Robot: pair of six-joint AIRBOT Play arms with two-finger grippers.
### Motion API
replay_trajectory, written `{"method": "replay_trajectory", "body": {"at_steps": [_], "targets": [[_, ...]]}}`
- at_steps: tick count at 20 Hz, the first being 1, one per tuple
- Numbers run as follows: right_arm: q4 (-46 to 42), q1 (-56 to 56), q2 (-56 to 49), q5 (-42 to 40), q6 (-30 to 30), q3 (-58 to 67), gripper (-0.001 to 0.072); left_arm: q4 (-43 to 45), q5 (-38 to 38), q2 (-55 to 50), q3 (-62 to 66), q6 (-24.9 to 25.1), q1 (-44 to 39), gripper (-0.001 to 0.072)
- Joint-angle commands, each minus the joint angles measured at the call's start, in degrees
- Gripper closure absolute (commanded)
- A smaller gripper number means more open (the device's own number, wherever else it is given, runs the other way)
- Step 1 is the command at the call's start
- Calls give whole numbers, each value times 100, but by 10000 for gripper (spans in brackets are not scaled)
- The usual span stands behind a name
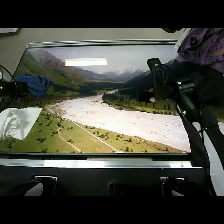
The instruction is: Fold the clothes and pants, and hang the long-sleeved shirts on hangers.
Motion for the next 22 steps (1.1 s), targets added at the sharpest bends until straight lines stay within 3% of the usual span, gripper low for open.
{"method": "replay_trajectory", "body": {"at_steps": [1,22], "targets": [[4,7,0,4,0,0,680,0,0,4,-2,0,7,686],[7,7,0,4,2,0,680,-4,-11,2,-4,-131,4,670]]}}
